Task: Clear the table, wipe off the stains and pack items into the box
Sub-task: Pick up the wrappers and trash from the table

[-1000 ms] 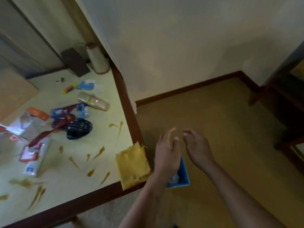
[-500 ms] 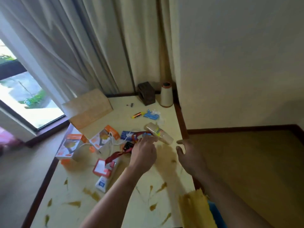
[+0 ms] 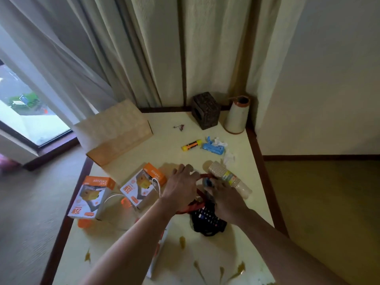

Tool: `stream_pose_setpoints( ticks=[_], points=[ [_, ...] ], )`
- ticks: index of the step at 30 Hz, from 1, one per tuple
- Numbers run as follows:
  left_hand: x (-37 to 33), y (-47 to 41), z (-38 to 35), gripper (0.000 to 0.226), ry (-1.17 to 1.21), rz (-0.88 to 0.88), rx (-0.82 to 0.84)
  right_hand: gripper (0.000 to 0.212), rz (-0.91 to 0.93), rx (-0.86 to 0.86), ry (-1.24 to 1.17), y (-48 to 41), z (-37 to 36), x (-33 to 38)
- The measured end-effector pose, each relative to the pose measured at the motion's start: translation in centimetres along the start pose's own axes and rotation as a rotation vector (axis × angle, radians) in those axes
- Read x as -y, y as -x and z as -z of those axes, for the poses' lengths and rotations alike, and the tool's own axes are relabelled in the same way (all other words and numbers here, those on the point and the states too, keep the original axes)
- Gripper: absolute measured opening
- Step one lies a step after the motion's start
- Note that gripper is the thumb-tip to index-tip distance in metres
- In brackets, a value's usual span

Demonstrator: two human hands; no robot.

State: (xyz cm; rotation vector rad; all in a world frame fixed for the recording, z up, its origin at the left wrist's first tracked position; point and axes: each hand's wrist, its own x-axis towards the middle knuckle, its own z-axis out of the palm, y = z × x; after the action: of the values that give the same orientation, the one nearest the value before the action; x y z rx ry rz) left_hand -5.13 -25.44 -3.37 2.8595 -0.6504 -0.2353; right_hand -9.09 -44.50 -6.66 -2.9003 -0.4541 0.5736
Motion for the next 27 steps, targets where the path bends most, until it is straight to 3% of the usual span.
stream_pose_setpoints(
  ticks=[6,10,12,17,19,22,27],
  points=[
    [1.2,-2.2,-2.5,0.037,0.037,0.116,0.020,0.069,0.068,-0.141,0.043,-1.9,-1.2,-1.2],
    [1.7,-3.0,-3.4,0.023,0.023,0.100,0.007,0.040,0.115,-0.352,-0.185,-2.2,-1.5,-1.1],
    [1.6,-4.3,-3.0,0.019,0.016,0.105,-0.025,0.023,0.061,-0.435,-0.343,-2.3,-0.2,-1.0],
    [0.6,-9.7,-1.0,0.032,-0.046,0.094,-0.160,0.011,-0.149,-0.644,-0.627,-4.2,5.7,-2.9],
    [0.3,-11.9,-0.5,0.035,-0.059,0.060,-0.171,0.006,-0.207,-0.630,-0.618,-5.7,7.0,-4.8],
    [0.2,-15.1,-0.8,0.054,-0.058,-0.019,-0.034,0.011,-0.284,-0.506,-0.568,-8.1,6.9,-7.8],
    [0.2,-18.6,-2.7,0.093,-0.174,-0.149,0.144,0.040,-0.249,-0.360,-0.355,-10.1,5.0,-9.7]
  ],
)
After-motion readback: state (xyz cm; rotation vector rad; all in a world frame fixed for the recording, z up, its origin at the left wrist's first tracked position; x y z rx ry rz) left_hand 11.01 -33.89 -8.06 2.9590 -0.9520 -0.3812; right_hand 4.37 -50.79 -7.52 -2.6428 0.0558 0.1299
